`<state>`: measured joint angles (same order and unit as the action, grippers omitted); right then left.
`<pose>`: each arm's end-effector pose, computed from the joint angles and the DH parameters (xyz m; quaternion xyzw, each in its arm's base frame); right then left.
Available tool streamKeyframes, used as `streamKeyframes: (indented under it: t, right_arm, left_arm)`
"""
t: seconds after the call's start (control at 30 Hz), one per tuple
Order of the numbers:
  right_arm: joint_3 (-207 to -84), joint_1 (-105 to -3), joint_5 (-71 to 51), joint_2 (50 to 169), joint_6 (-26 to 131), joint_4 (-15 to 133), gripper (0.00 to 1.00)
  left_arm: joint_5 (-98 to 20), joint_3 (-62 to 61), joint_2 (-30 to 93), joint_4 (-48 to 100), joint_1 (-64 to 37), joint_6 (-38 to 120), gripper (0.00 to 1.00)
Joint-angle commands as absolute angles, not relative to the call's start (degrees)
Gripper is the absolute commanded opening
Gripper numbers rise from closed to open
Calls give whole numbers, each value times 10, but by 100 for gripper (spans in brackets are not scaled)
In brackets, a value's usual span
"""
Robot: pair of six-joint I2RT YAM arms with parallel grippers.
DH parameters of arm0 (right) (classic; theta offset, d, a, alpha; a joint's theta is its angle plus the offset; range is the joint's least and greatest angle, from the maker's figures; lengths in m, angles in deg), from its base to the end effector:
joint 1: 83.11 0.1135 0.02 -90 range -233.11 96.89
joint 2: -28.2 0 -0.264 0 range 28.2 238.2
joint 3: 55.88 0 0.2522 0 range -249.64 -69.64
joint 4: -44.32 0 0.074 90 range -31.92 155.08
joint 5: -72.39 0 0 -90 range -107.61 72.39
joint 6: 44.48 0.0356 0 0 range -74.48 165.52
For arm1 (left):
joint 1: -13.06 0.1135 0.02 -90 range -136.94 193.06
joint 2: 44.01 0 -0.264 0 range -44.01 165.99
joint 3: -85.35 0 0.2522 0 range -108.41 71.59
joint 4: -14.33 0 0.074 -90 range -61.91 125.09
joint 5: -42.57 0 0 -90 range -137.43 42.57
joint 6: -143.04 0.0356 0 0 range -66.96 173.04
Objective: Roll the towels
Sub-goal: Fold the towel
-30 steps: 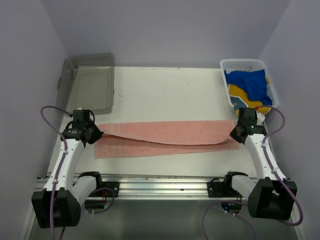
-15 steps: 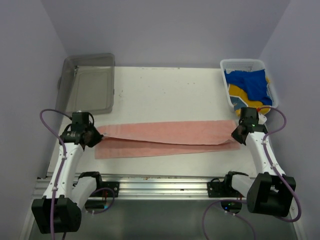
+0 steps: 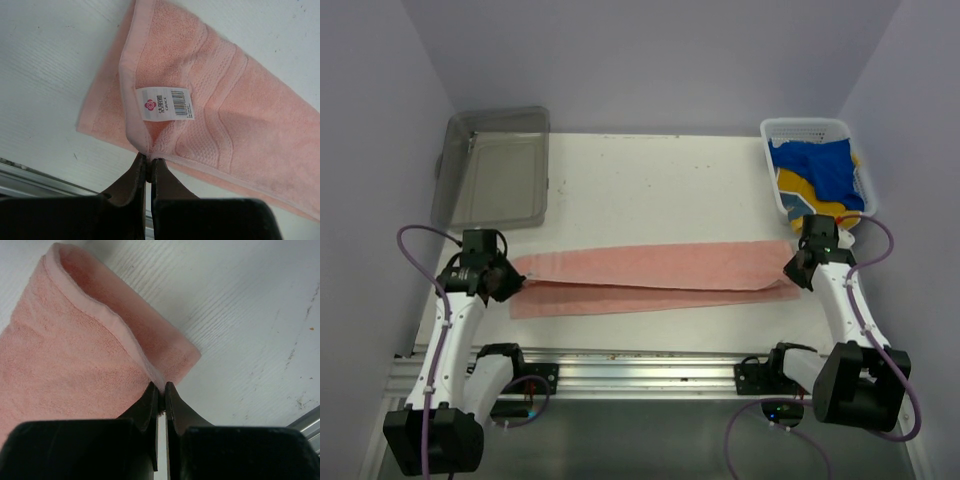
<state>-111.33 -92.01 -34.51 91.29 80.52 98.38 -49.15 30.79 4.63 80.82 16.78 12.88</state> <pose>0.1977 -0.0414 0.2202 0.3918 0.8762 -0.0842 0.2677 0.1499 0.0108 0.2422 -0.3649 0.8956 -0.0656 0.2458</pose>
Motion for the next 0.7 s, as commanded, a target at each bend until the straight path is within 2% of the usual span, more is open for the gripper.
streamKeyframes:
  t: [0.0,0.03,0.07,0.1,0.13,0.17,0.2,0.23,0.27,0.43,0.57,0.63,0.67]
  right_arm:
    - [-1106,-926,-343,921,818,983,0]
    - [-1102,-926,-340,921,819,983,0]
    - [-1101,-926,-334,921,820,982,4]
    - [-1100,-926,-333,921,820,982,11]
    - [-1100,-926,-332,918,820,982,28]
    - [-1102,-926,-331,916,817,982,34]
    - [-1105,-926,-333,910,816,985,39]
    - [-1114,-926,-337,907,813,988,49]
    - [-1121,-926,-340,903,807,992,53]
    - [-1174,-924,-313,886,787,993,57]
    - [-1191,-904,-255,905,784,975,50]
    - [-1188,-873,-243,920,783,956,45]
    - [-1187,-866,-226,945,783,952,42]
  left_arm:
    - [-494,312,35,824,173,115,0]
    - [-489,313,36,823,173,116,0]
    - [-478,317,40,819,173,119,5]
    - [-477,317,41,818,173,121,16]
    - [-477,313,43,816,172,121,27]
    - [-477,308,43,816,173,122,54]
    - [-479,302,42,816,173,123,65]
    - [-483,283,39,815,173,126,72]
    - [-501,270,41,817,173,129,77]
    - [-522,201,71,788,173,144,76]
    - [-452,222,99,693,168,149,56]
    - [-431,240,128,664,148,143,52]
    - [-429,245,142,647,139,138,44]
